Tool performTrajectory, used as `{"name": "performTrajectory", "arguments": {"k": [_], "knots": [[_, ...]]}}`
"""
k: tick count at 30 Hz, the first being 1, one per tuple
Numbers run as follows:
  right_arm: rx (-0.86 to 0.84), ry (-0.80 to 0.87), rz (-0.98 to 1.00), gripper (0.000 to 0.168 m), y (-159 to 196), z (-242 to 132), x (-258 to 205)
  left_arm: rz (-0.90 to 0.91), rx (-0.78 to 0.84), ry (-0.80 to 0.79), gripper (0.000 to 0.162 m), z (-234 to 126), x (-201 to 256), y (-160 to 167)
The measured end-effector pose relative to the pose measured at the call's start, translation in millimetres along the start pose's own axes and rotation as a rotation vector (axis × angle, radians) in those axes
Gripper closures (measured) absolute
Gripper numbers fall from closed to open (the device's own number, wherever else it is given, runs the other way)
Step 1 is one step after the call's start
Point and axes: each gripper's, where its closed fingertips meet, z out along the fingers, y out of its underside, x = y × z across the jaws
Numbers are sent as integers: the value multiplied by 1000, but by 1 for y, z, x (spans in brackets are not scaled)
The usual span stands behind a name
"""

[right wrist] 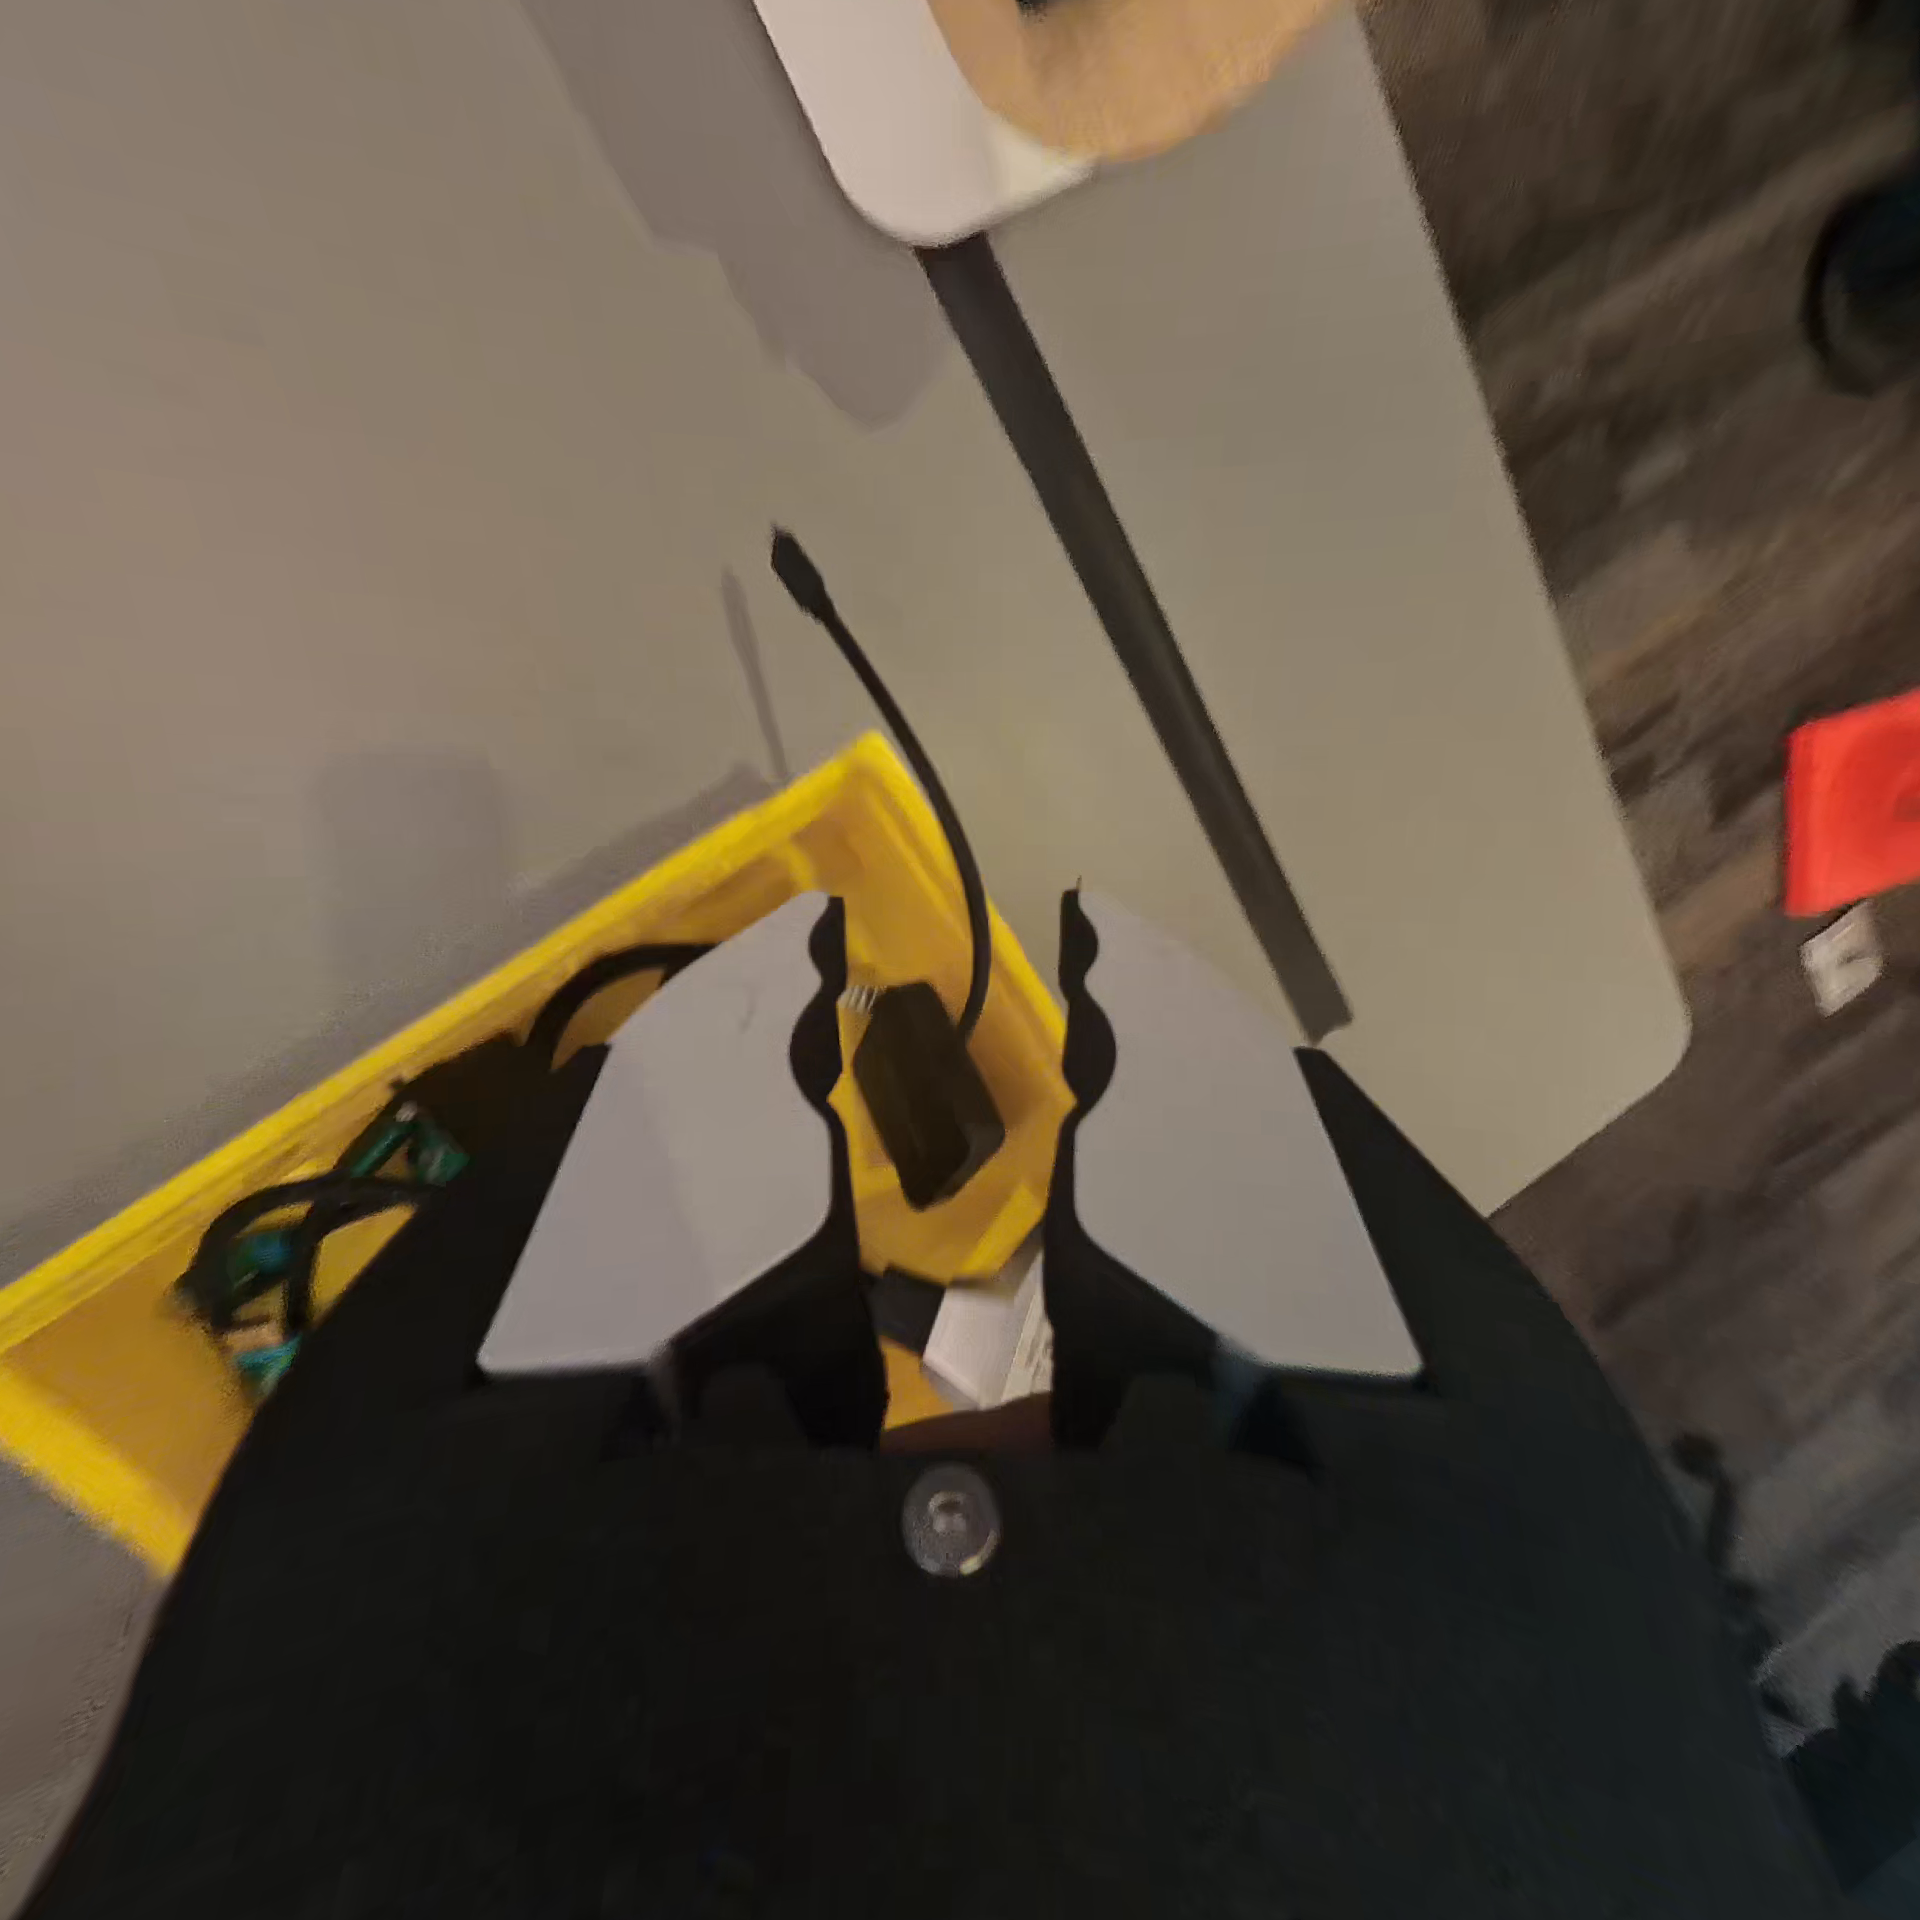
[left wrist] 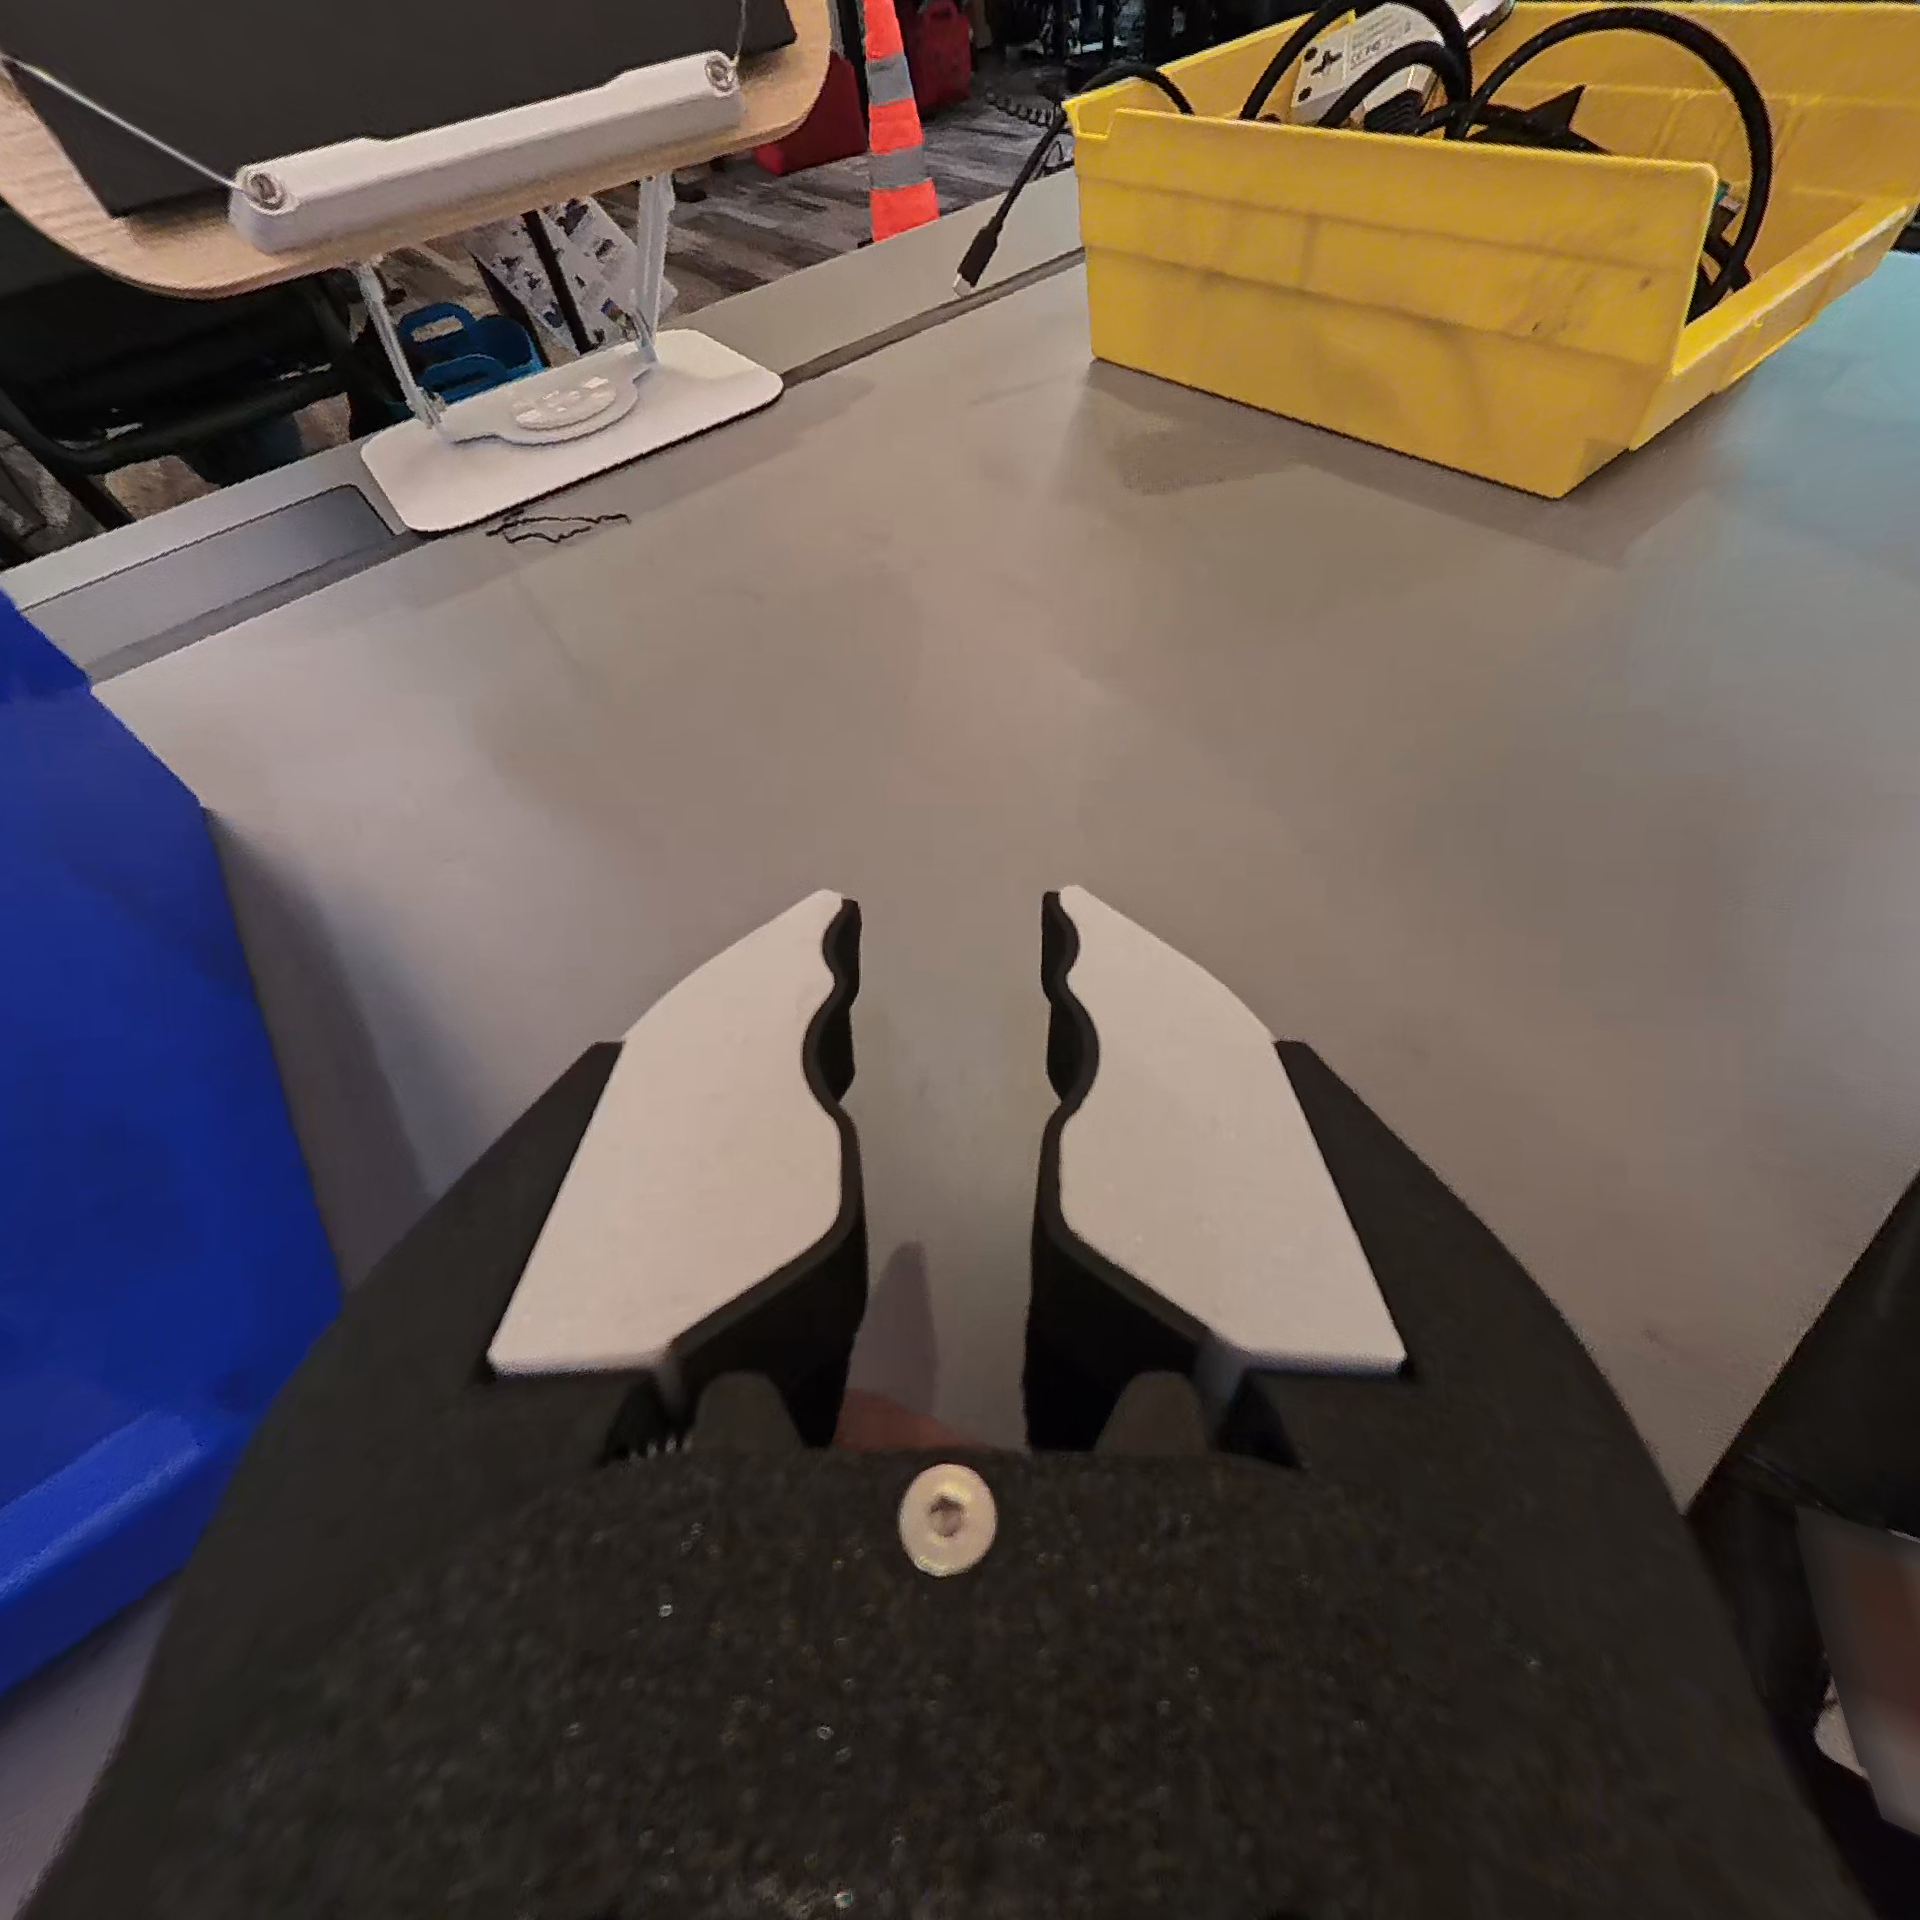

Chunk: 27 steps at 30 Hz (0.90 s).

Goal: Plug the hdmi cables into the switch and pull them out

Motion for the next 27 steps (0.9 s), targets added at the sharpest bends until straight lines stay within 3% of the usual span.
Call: {"name": "performTrajectory", "arguments": {"k": [2, 4, 8, 10, 12, 14, 18, 22, 27], "knots": [[22, 47, -55, 131, -10, 12, 1, -4, -10, 20, 129, 4, 4, 1], [-23, 53, -58, 143, -3, 28, 4, -36, -20, 48, 130, 7, 6, 3], [-79, 15, -9, 138, 20, 48, 7, -75, -19, 64, 130, 5, 3, 5], [-50, 2, -16, 155, 22, 51, 5, -75, -21, 55, 130, 5, -1, 6], [-26, 1, -34, 164, 22, 48, 4, -84, -30, 53, 131, 5, -2, 8], [5, 35, -66, 164, 22, 37, 10, -86, -32, 51, 131, 4, -2, 8], [85, -55, -73, 164, 33, 7, 0, -64, -29, 38, 132, 2, -2, 7], [-43, -82, -63, 164, 73, 1, -4, -61, -34, 48, 132, 4, 2, 8], [-125, -57, 6, 164, 85, 5, 2, -52, -29, 52, 132, 7, 5, 5]]}}
